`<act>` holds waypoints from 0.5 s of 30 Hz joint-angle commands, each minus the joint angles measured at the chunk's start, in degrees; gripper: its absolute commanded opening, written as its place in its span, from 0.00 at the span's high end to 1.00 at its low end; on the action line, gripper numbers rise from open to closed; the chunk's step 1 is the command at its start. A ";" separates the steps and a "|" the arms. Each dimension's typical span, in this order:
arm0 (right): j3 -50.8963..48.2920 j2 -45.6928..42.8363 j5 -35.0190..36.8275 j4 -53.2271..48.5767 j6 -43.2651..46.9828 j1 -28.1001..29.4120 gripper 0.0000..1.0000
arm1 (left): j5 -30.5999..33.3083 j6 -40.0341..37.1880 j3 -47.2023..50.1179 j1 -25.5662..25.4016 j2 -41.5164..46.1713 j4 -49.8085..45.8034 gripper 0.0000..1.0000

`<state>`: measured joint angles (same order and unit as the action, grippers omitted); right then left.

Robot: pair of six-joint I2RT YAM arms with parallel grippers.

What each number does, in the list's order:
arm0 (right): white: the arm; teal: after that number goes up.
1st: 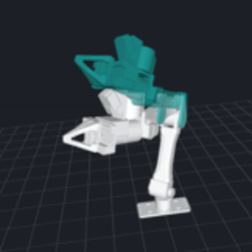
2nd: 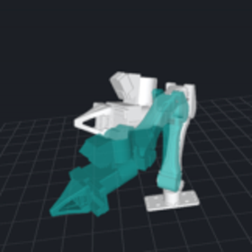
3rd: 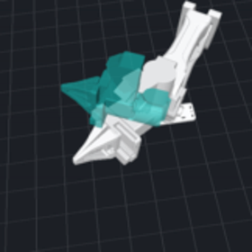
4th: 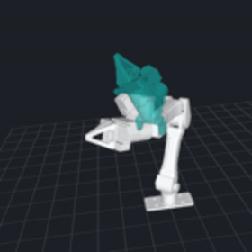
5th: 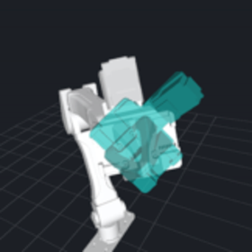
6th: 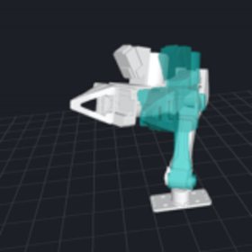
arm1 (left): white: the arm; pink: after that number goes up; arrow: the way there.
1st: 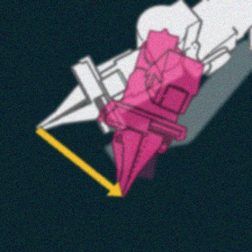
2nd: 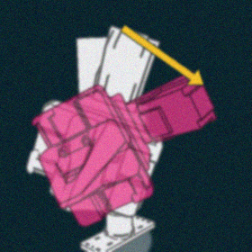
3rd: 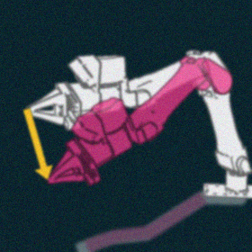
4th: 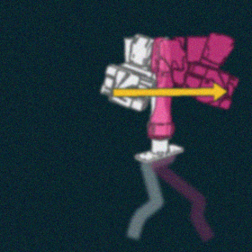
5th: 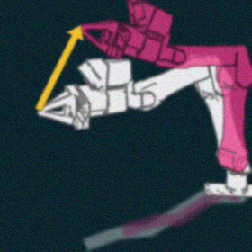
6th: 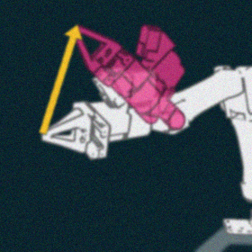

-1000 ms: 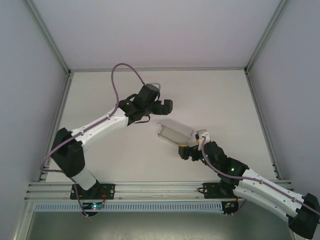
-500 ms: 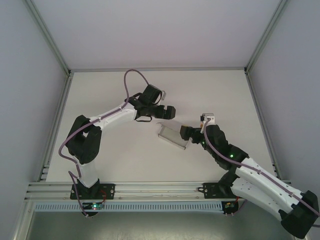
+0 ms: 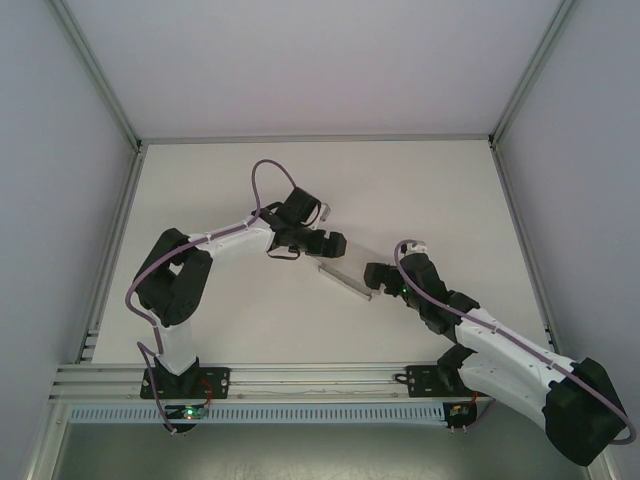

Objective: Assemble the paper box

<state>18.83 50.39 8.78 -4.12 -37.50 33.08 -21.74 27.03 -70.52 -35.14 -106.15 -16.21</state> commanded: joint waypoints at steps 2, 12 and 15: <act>-2.31 -1.34 -2.31 4.15 -1.53 -1.06 0.05 | -3.27 0.51 2.59 0.48 -0.64 4.42 0.10; -6.89 2.44 -6.51 10.02 -1.54 -2.21 0.22 | -4.82 1.37 7.27 0.42 1.01 7.88 0.19; -6.79 4.41 -6.73 10.79 -1.40 -2.39 0.27 | -5.19 1.68 8.59 0.39 1.29 9.21 0.22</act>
<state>12.95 53.60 3.46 4.67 -39.05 31.57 -26.37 28.36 -63.31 -35.14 -106.06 -8.69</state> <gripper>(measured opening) 0.733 0.786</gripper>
